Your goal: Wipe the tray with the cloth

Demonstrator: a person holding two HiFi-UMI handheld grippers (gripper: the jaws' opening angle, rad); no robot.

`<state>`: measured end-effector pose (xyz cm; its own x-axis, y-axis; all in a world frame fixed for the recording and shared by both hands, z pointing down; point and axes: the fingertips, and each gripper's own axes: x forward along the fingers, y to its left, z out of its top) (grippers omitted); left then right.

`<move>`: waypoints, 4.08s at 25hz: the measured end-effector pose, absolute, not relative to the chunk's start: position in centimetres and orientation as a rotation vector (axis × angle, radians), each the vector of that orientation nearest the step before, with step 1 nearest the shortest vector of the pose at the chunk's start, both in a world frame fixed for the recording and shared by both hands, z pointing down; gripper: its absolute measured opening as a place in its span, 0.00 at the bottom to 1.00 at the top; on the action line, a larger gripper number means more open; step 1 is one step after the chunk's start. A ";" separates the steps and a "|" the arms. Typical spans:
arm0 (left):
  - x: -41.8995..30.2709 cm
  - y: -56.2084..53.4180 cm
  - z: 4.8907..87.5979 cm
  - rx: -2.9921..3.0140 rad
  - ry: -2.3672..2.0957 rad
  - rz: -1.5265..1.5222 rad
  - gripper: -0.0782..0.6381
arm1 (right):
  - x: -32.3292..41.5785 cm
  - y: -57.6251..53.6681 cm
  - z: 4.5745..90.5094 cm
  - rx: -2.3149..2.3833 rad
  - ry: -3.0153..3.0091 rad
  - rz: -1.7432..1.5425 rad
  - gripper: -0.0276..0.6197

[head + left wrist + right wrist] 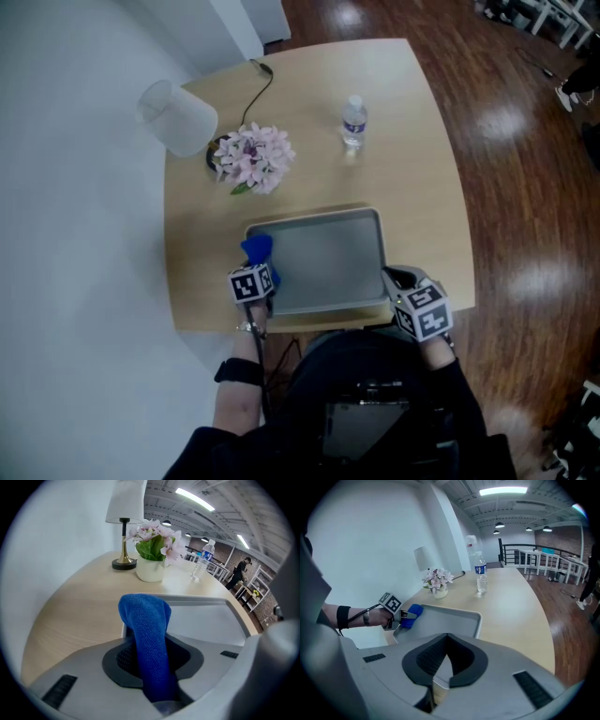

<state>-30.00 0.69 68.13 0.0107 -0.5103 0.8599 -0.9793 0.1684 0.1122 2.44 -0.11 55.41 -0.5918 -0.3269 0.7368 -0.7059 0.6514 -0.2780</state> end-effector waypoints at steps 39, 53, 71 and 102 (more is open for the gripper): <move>-5.7 -3.8 65.5 1.733 -1.265 0.548 0.28 | 7.7 -0.3 56.0 0.905 -2.172 0.799 0.05; -29.1 6.2 67.0 1.508 -1.530 0.700 0.28 | 1.9 1.7 54.9 0.806 -2.225 0.732 0.05; -27.5 6.2 68.1 1.443 -1.587 0.633 0.28 | 3.4 2.5 54.7 0.842 -2.215 0.731 0.05; -3.1 1.6 66.1 1.754 -1.239 0.558 0.28 | 10.1 3.8 56.0 0.937 -2.150 0.802 0.05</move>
